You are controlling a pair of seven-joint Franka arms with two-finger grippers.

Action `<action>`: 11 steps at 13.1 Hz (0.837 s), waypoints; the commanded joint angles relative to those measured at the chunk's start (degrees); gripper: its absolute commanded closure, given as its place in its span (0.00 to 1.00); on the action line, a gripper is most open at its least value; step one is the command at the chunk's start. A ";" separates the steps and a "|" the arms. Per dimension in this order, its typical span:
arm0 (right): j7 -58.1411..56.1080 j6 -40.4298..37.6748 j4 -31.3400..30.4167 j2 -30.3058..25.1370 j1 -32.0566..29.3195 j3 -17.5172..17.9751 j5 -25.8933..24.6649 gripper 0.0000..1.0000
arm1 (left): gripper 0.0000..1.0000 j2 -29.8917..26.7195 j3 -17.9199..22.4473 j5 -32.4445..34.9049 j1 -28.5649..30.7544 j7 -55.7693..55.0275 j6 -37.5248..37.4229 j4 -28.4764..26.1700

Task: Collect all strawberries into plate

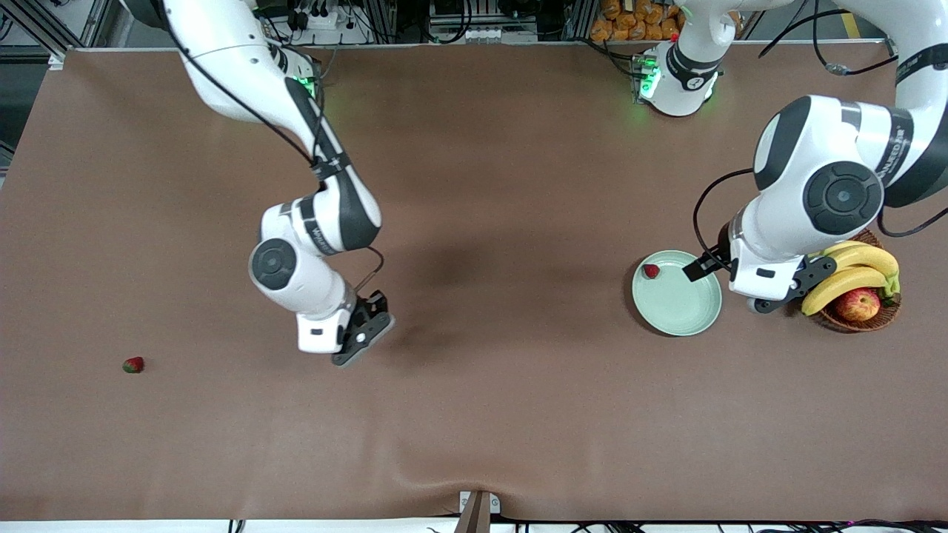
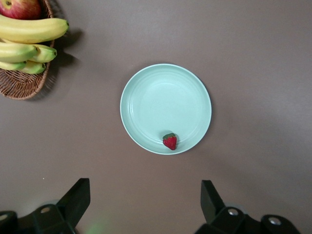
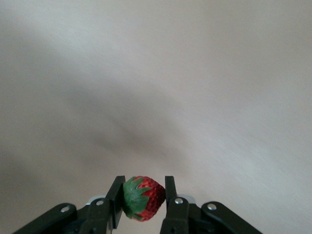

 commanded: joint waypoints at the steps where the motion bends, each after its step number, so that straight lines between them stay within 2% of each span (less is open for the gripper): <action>1: 4.23 5.04 2.58 4.74 6.09 -0.83 2.80 1.00 | 0.00 -0.14 -0.22 -2.01 0.27 1.66 -1.52 1.74; 5: 13.46 8.12 10.58 11.86 12.52 -0.83 2.80 1.00 | 0.00 0.82 -0.22 -4.31 -0.69 -0.70 -1.26 1.83; 8: 18.48 15.42 12.09 15.91 15.60 -0.74 2.80 1.00 | 0.00 3.01 -0.22 -4.13 -2.36 -5.53 -0.21 1.83; 11: 22.34 15.70 15.94 17.85 15.96 2.07 2.71 1.00 | 0.00 6.00 -0.13 -4.13 -4.47 -10.89 1.99 1.74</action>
